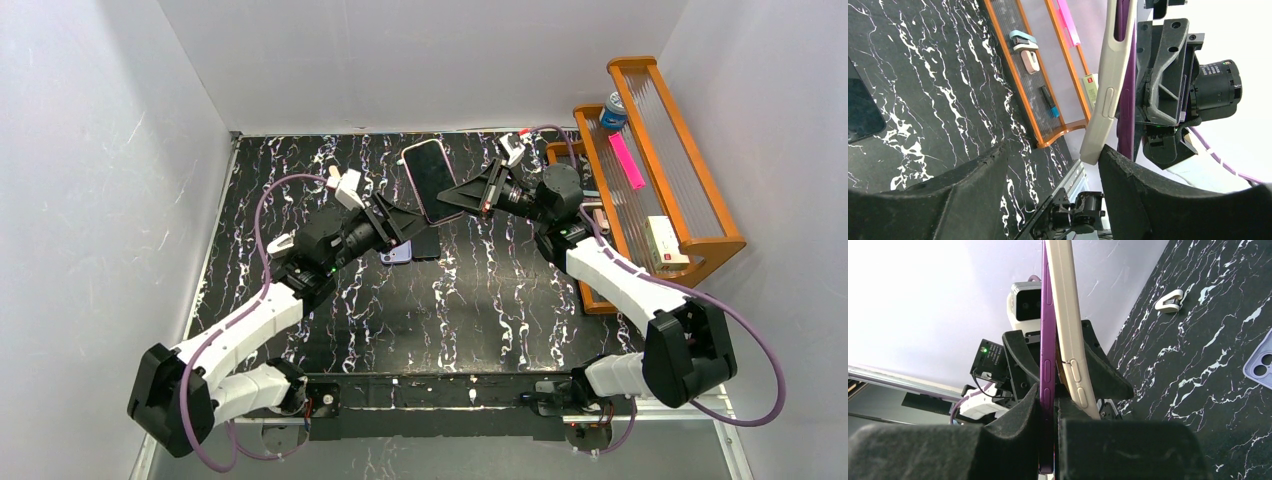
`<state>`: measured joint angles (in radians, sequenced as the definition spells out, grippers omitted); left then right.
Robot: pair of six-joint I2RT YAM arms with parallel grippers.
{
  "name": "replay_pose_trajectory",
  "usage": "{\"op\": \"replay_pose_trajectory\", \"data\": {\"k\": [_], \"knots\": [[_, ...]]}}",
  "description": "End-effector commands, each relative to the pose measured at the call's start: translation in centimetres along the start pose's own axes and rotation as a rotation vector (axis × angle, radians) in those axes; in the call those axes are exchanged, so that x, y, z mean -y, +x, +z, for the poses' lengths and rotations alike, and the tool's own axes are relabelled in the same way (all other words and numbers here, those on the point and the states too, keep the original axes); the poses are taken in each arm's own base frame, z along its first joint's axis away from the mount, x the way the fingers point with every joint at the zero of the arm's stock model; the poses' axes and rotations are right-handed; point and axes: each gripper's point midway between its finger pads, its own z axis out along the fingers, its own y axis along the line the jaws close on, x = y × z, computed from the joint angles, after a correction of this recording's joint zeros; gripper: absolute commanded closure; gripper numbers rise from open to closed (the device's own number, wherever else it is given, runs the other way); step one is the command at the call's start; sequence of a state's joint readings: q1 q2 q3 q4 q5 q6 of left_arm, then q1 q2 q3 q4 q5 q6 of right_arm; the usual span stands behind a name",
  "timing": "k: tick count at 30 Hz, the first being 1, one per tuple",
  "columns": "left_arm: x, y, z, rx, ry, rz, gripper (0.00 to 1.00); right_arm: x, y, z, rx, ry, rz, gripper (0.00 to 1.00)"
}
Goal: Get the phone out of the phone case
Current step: Remove the phone case from the phone, then place the phone at the center of the board.
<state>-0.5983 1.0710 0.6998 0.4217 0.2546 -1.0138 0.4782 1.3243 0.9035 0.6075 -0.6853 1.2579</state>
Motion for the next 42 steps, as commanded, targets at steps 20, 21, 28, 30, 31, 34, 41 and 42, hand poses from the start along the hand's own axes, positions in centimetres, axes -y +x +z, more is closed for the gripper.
{"op": "replay_pose_trajectory", "data": {"k": [20,21,28,30,31,34,41,42], "knots": [[-0.7,-2.3,2.8,0.058,-0.048,0.072,1.00,-0.8,0.7,-0.9,-0.004,-0.020,-0.076,0.99],[-1.6,-2.5,2.6,0.060,-0.086,0.091,1.00,-0.6,0.8,-0.9,-0.006,-0.014,-0.078,0.99],[-6.4,-3.8,0.6,0.022,-0.305,0.186,1.00,1.7,1.1,-0.8,-0.016,0.054,-0.084,0.99],[-8.1,-4.4,-0.4,0.010,-0.368,0.194,1.00,2.5,1.2,-0.7,-0.016,0.065,-0.078,0.99],[-9.0,-4.7,-1.0,0.005,-0.396,0.193,1.00,2.8,1.2,-0.6,-0.018,0.071,-0.079,0.99],[-12.1,-5.1,-3.2,-0.034,-0.508,0.197,1.00,4.6,0.8,-0.4,-0.017,0.129,-0.118,0.99],[-18.0,-4.3,-6.7,-0.239,-0.702,0.247,1.00,11.3,-1.7,-1.1,0.042,0.299,-0.179,0.99],[-18.6,-4.2,-7.0,-0.265,-0.719,0.250,1.00,12.3,-1.9,-1.3,0.050,0.315,-0.165,0.99]]}}
